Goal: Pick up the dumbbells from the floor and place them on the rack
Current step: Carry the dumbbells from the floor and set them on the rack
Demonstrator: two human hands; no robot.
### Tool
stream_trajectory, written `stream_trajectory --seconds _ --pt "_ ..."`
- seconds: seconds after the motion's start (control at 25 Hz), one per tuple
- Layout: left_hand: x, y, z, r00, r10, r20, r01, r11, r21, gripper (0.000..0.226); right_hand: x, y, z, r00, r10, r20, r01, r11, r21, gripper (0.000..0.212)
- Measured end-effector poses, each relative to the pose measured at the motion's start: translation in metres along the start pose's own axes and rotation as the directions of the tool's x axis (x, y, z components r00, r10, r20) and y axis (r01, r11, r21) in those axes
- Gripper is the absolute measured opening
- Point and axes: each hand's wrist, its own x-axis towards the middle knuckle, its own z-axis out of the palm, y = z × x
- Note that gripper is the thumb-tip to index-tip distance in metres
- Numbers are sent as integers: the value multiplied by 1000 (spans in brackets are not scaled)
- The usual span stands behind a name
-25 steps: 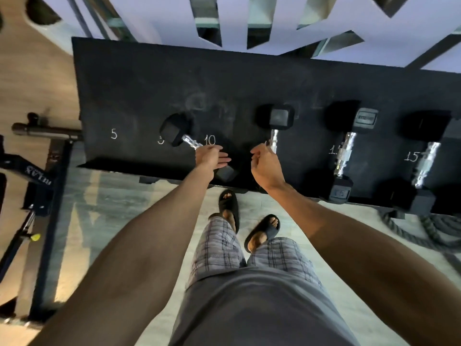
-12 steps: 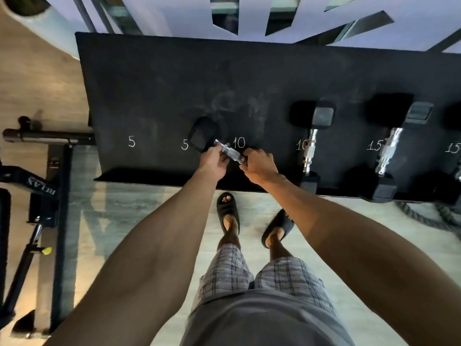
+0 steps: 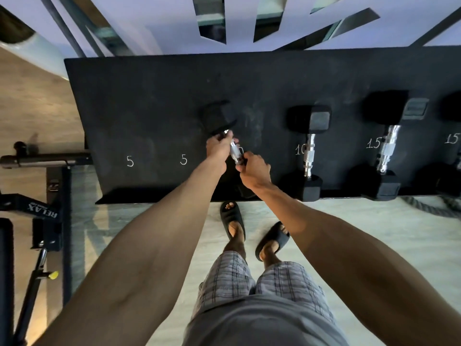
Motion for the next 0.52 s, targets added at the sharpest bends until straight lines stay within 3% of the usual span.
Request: stream_trajectory --seconds 0.2,0.36,0.52 --pt "5 23 19 989 88 118 -119 949 291 10 13 -8 3 990 139 -9 -134 970 201 25" --pt "10 10 20 988 62 138 -108 926 361 20 10 1 7 983 176 40 -181 950 253 27" --pt "6 6 19 988 90 122 -132 908 397 13 7 4 8 982 176 72 -189 945 267 27"
